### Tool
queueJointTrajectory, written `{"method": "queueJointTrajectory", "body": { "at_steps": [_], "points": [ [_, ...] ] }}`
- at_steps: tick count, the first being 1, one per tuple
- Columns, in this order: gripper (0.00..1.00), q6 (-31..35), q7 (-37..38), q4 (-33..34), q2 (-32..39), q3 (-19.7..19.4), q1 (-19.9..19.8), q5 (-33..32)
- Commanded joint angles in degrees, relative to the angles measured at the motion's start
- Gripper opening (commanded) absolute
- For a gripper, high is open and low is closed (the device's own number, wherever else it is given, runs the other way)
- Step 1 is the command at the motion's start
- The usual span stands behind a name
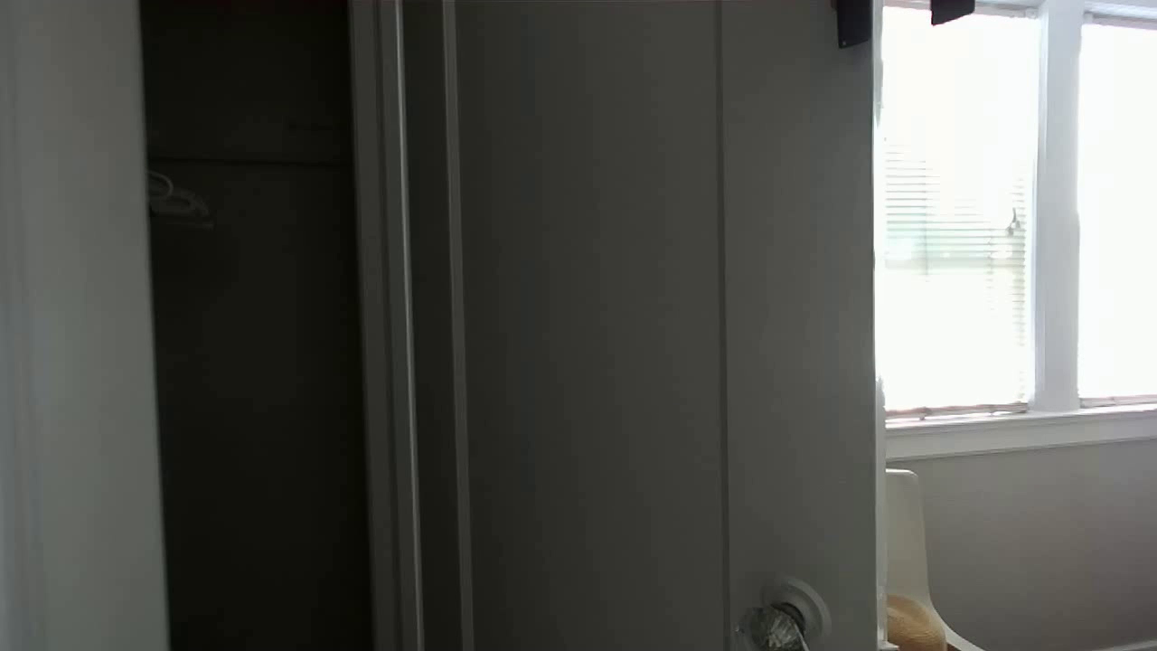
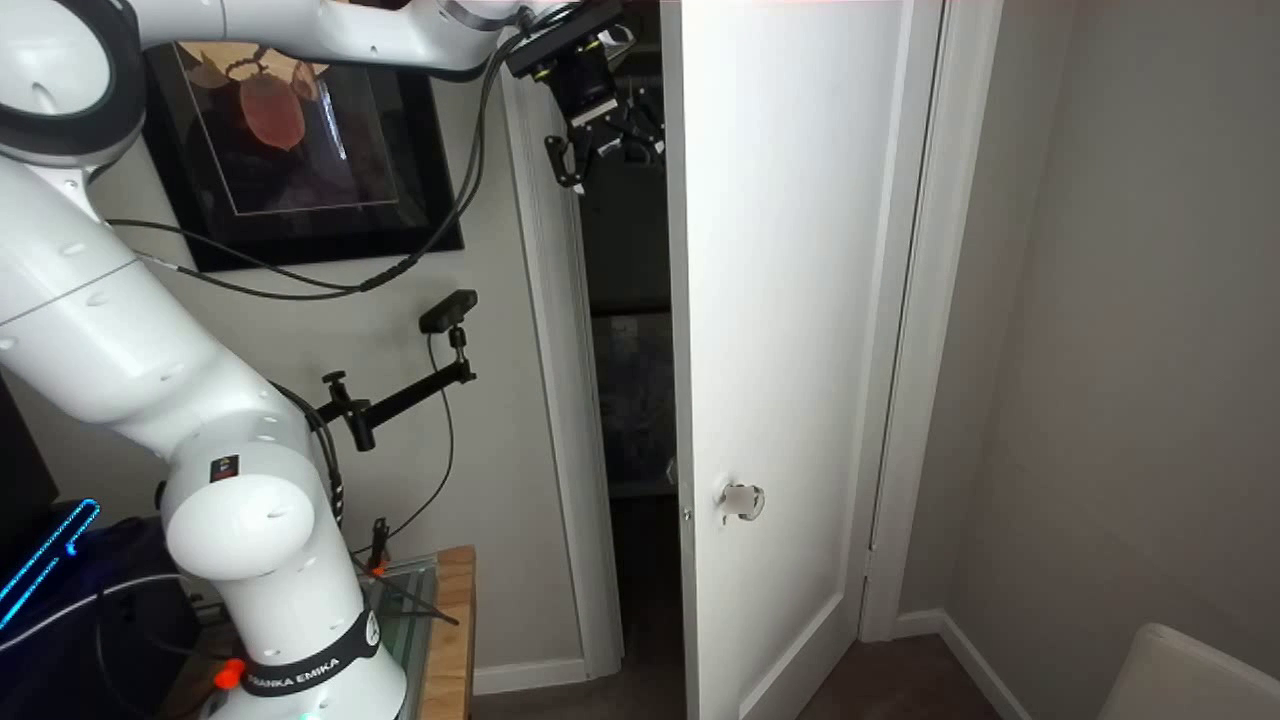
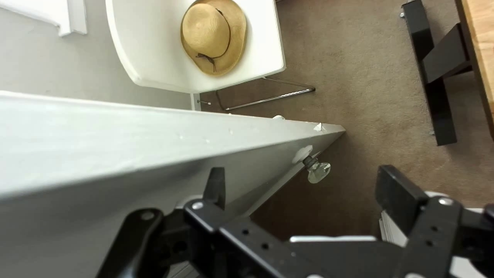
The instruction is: Open the closet door.
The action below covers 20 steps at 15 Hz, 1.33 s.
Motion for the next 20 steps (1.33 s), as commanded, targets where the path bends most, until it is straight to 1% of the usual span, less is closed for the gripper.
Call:
{"method": "queueJointTrajectory", "body": {
  "at_steps": [1, 8, 14, 20],
  "points": [
    [1.00, 0.90, -1.85, -1.34, -1.55, -1.27, -1.30, 0.49],
    [1.00, 3.67, -5.59, -0.99, -0.72, -4.12, -2.80, 0.27],
    [1.00, 5.20, -10.63, 0.11, 0.00, -6.37, -5.27, -0.29],
    [1.00, 6.71, -14.17, 1.00, 0.65, -8.40, -7.84, -0.05]
  ]
}}
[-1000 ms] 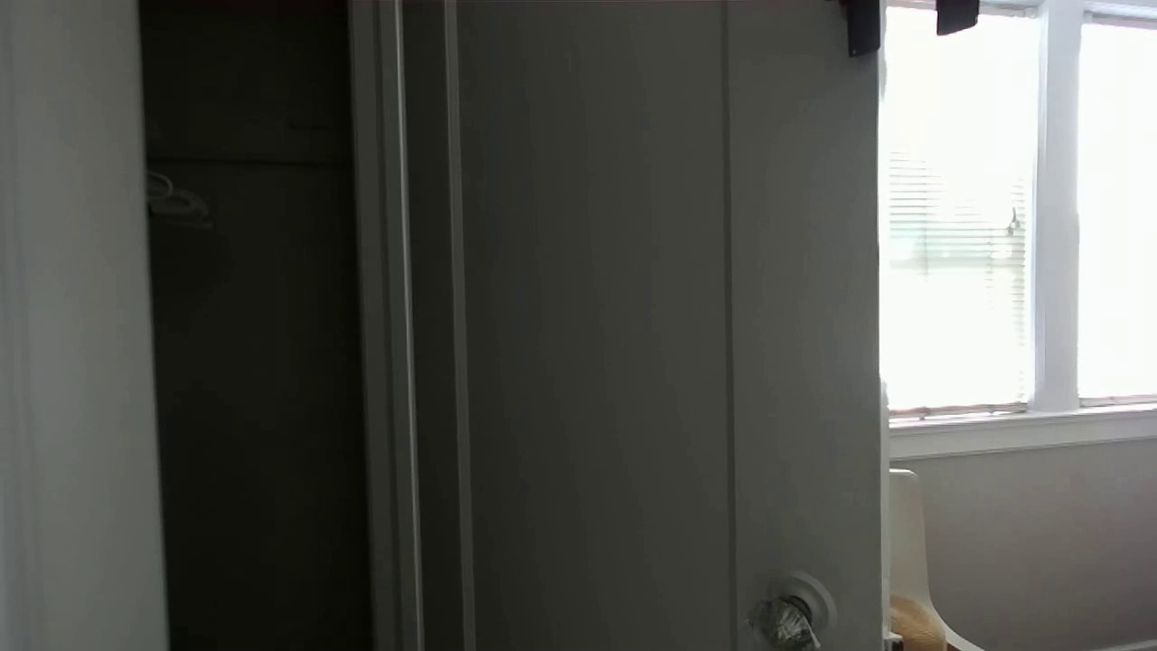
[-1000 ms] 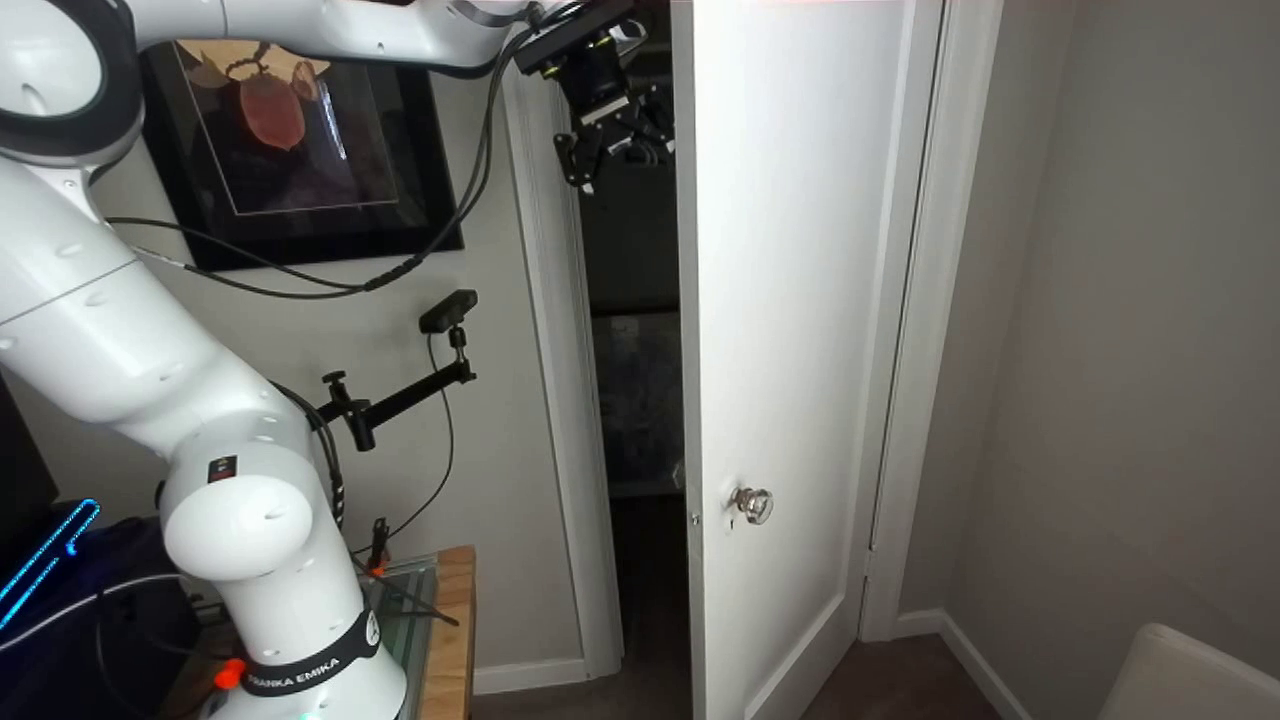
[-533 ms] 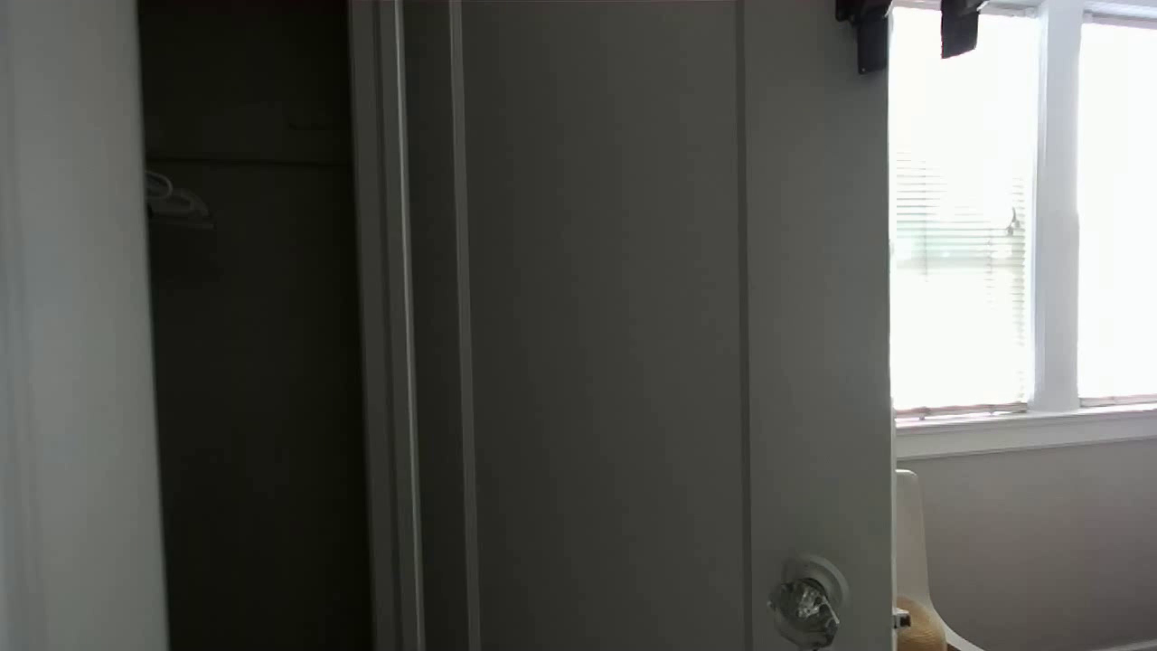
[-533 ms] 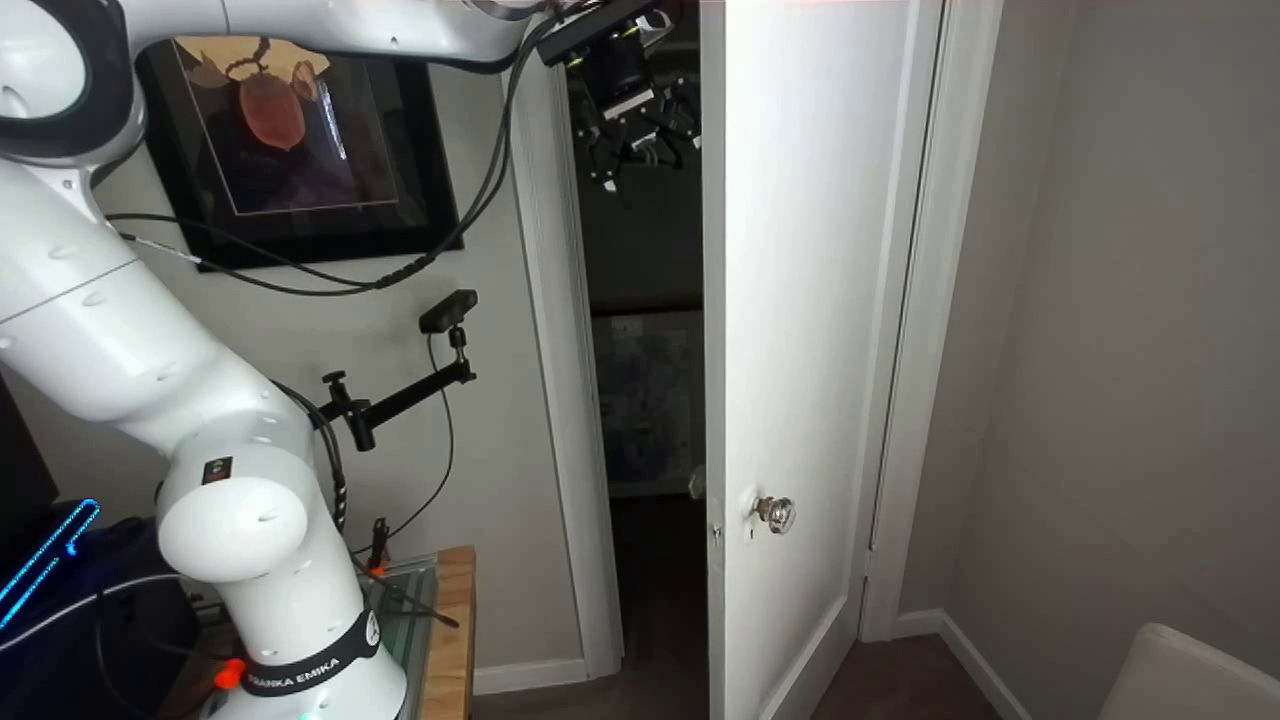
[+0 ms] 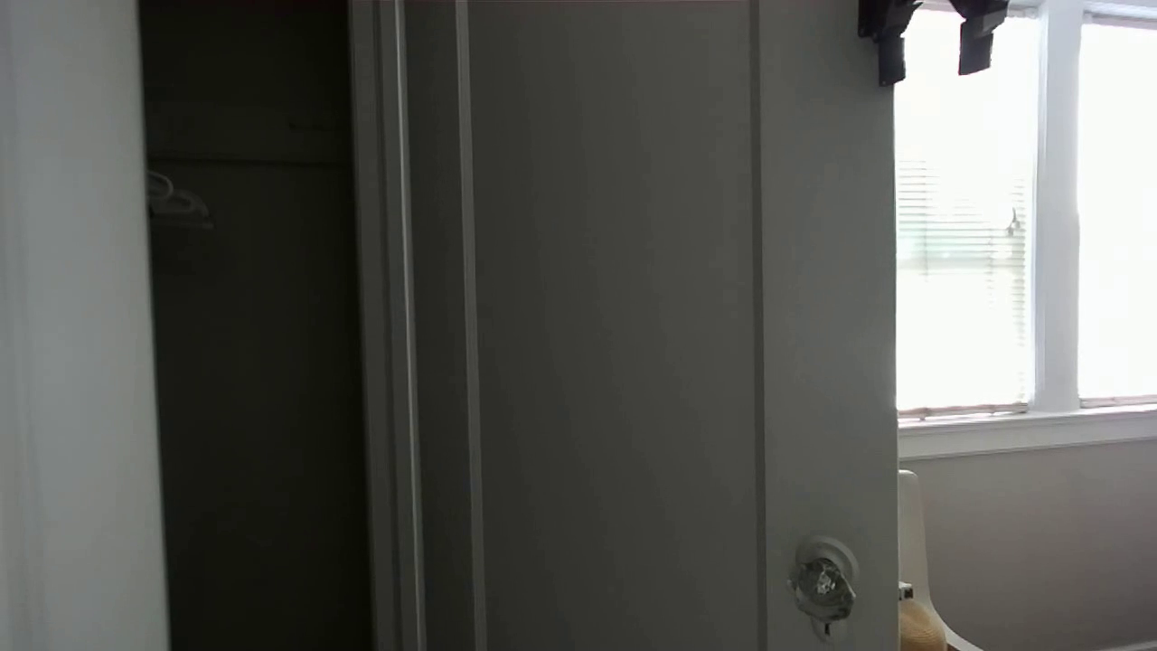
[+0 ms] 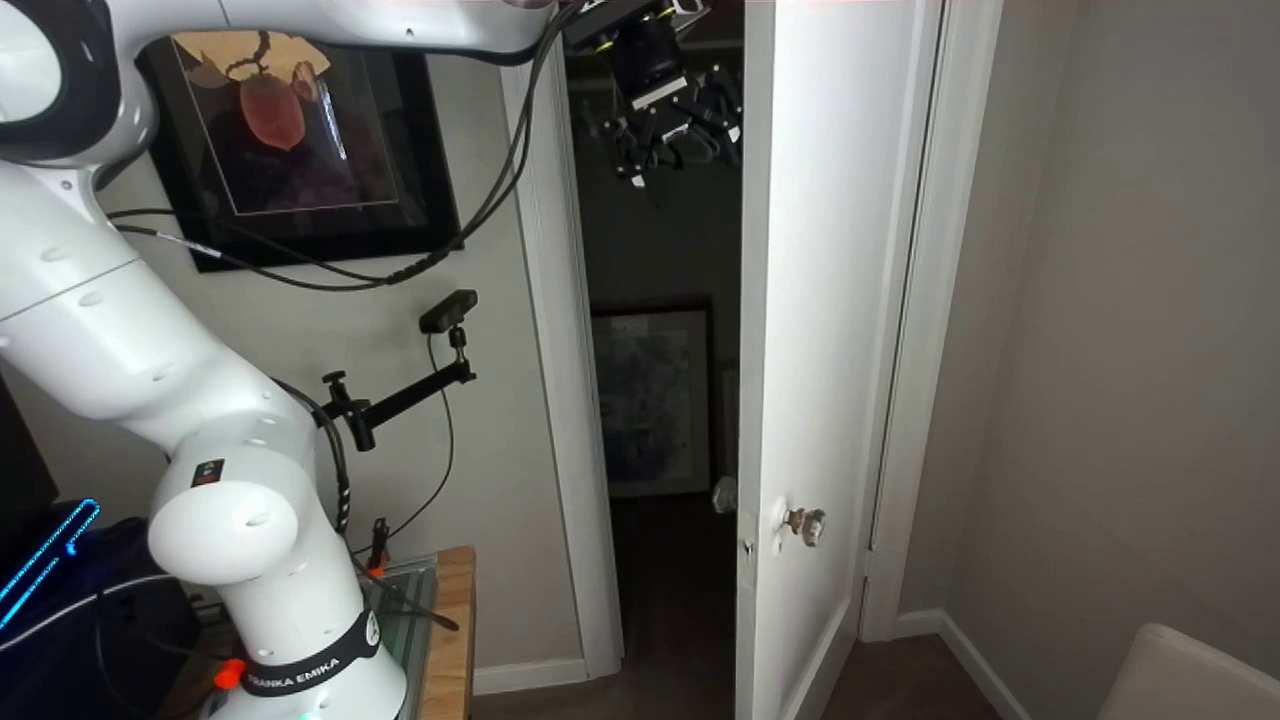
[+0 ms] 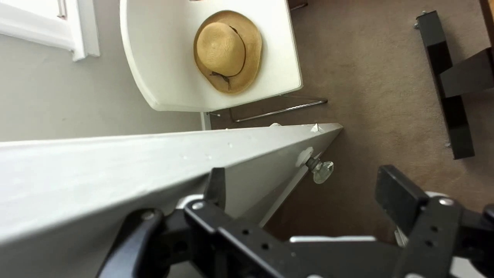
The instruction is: Open the closet door.
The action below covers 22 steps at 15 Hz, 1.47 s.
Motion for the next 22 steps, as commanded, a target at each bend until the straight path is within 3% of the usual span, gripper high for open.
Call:
{"method": "queueJointTrajectory", "body": {
  "at_steps": [1, 11, 16, 18, 22],
  "points": [
    [1.00, 1.21, -2.99, 1.27, 0.81, -1.09, -1.87, 0.03],
    [1.00, 7.57, -0.22, -0.78, 2.21, -2.74, -6.91, -2.73],
    [1.00, 8.59, 3.80, -0.75, 2.81, -3.05, -7.97, 0.16],
    [1.00, 5.50, 9.02, -1.01, 0.86, -1.96, -6.70, 5.77],
    [1.00, -6.92, 19.57, -3.47, -6.31, 1.38, -2.80, 17.82]
  ]
}}
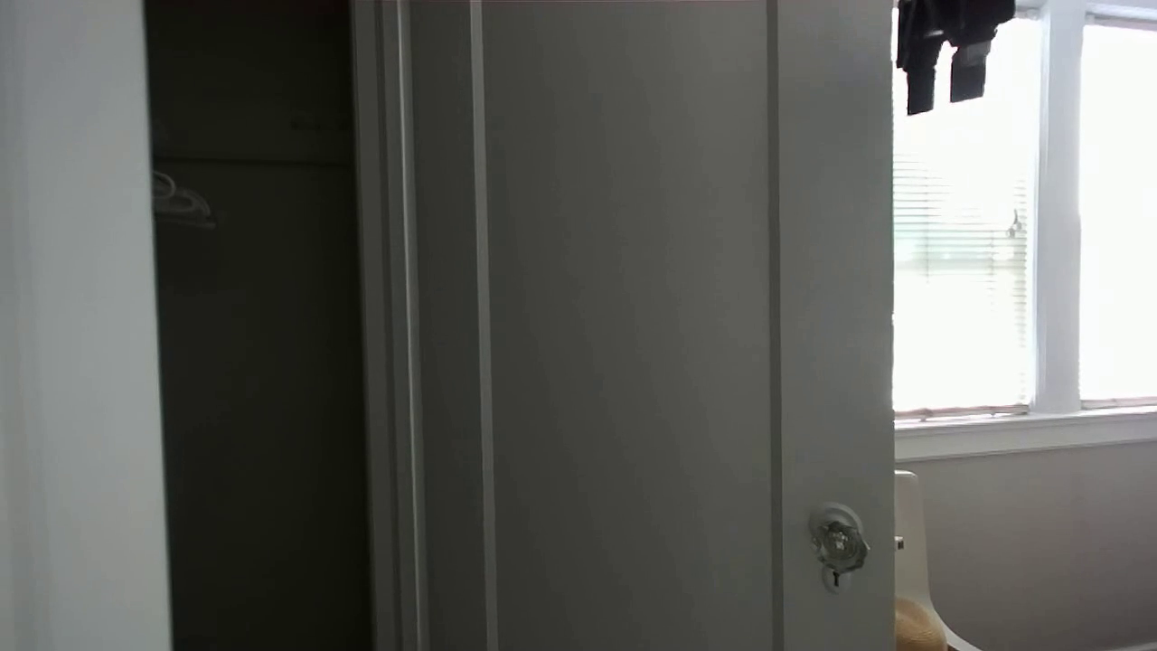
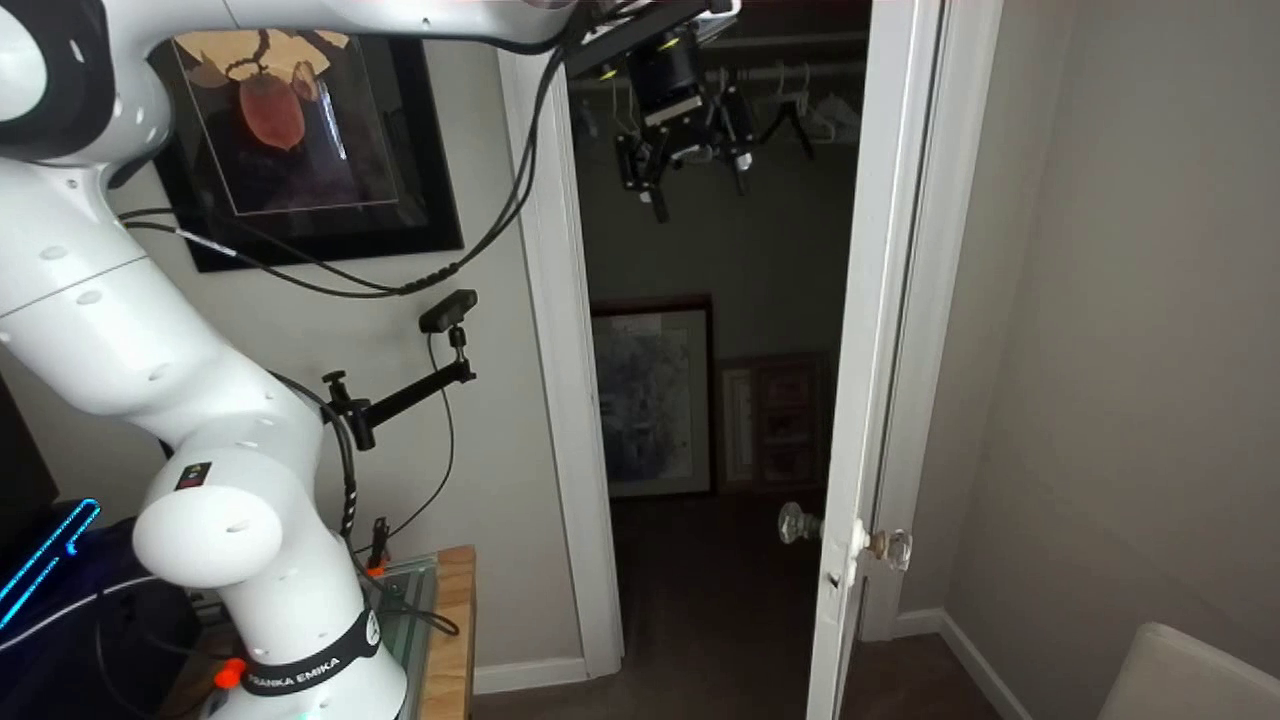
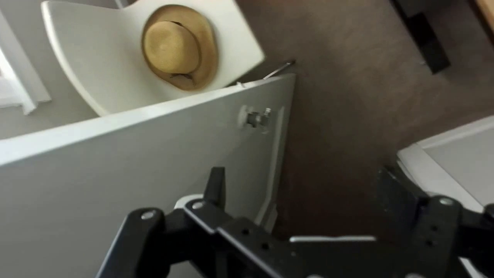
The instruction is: Open the closet door.
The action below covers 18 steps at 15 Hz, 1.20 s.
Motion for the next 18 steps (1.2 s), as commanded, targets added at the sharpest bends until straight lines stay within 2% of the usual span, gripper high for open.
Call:
{"method": "queueJointTrajectory", "body": {
  "at_steps": [1, 4, 9, 10, 13, 18],
  "points": [
    [1.00, -9.11, 10.75, -3.46, -8.38, 2.39, 3.64, 10.30],
    [1.00, -14.27, 23.32, -5.40, -15.01, 4.82, 6.40, 18.47],
    [1.00, -16.14, 46.58, -11.38, -25.88, 12.98, 6.37, 26.19],
    [1.00, -16.84, 40.42, -6.64, -20.71, 11.41, 6.81, 23.43],
    [1.00, -16.84, 45.68, -9.56, -24.77, 14.20, 6.53, 24.50],
    [1.00, -16.81, 45.81, -10.51, -25.03, 13.56, 6.13, 24.54]
  ]
}}
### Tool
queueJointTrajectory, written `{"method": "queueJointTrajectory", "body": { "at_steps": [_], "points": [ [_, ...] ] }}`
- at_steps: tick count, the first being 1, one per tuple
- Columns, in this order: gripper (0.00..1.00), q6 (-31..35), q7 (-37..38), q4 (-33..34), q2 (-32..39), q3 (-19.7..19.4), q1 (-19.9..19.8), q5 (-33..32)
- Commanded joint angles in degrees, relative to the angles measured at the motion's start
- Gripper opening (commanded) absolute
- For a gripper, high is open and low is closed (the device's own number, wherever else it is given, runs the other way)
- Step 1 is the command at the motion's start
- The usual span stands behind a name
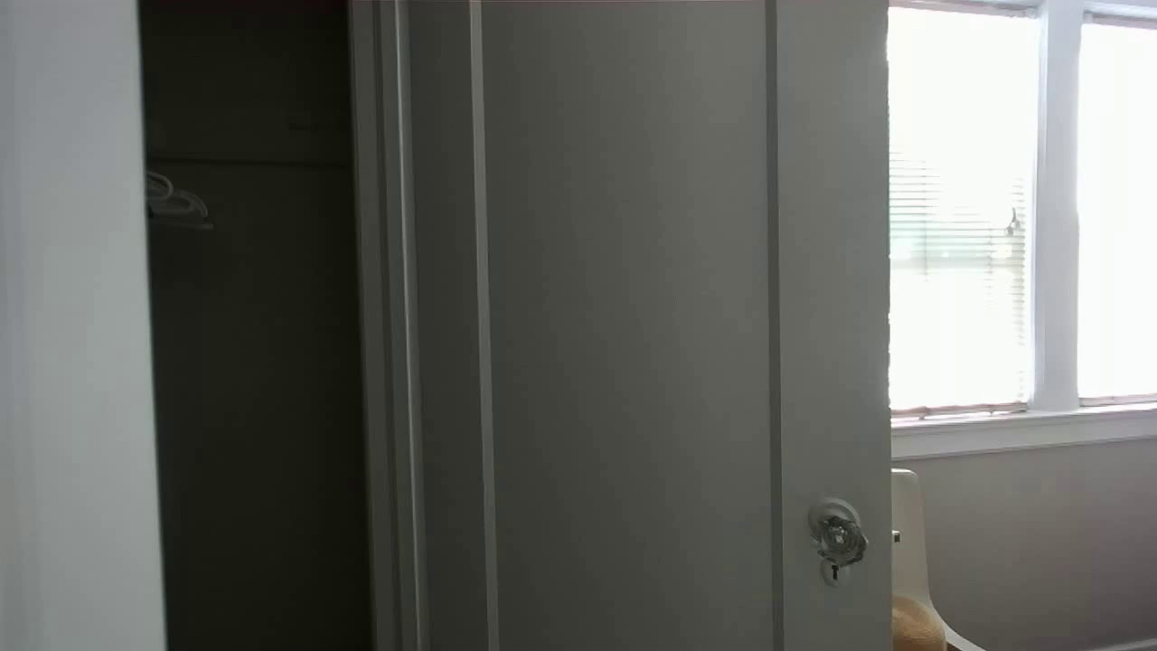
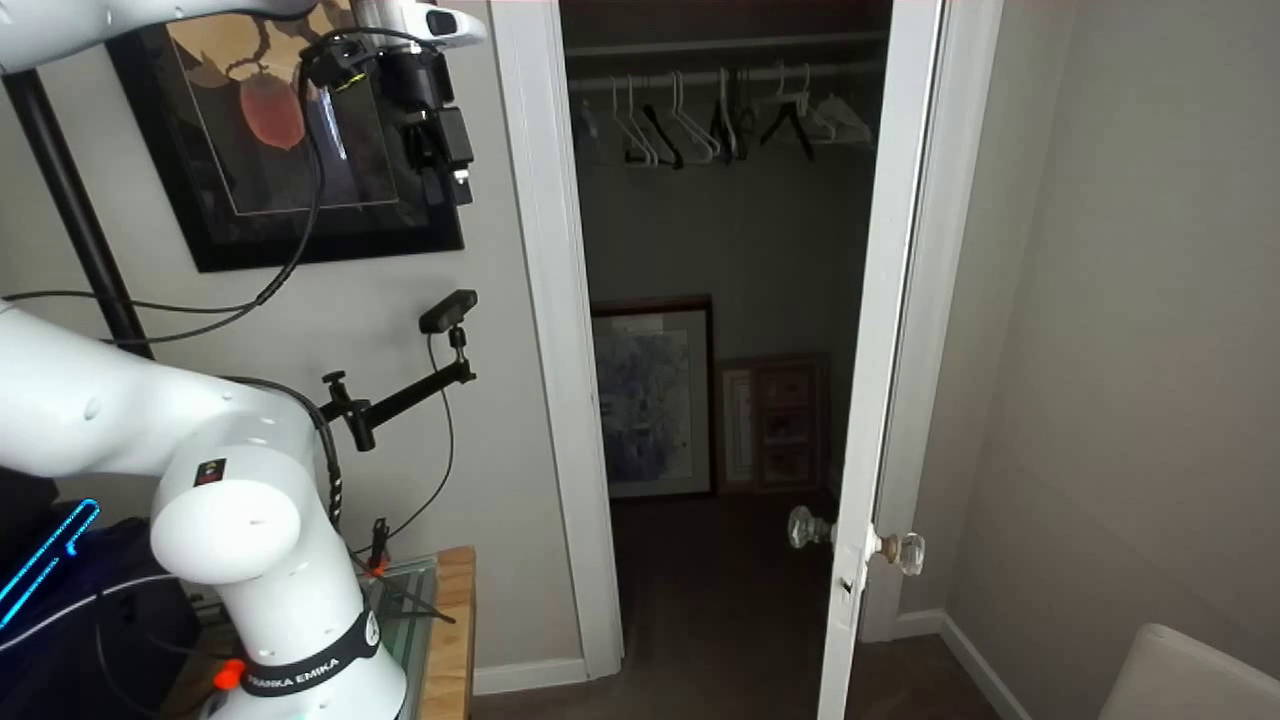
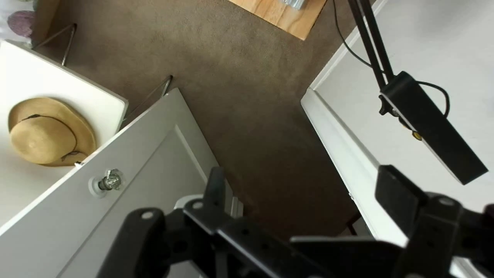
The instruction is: Open the closet door.
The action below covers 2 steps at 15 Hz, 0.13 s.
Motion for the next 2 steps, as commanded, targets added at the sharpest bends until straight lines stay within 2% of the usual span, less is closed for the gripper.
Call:
{"method": "queueJointTrajectory", "body": {
  "at_steps": [1, 2],
  "points": [
    [1.00, -0.19, -0.36, 0.20, -0.04, 0.33, -0.72, 0.29],
    [1.00, -0.19, -0.36, 0.20, -0.04, 0.33, -0.72, 0.29]
  ]
}}
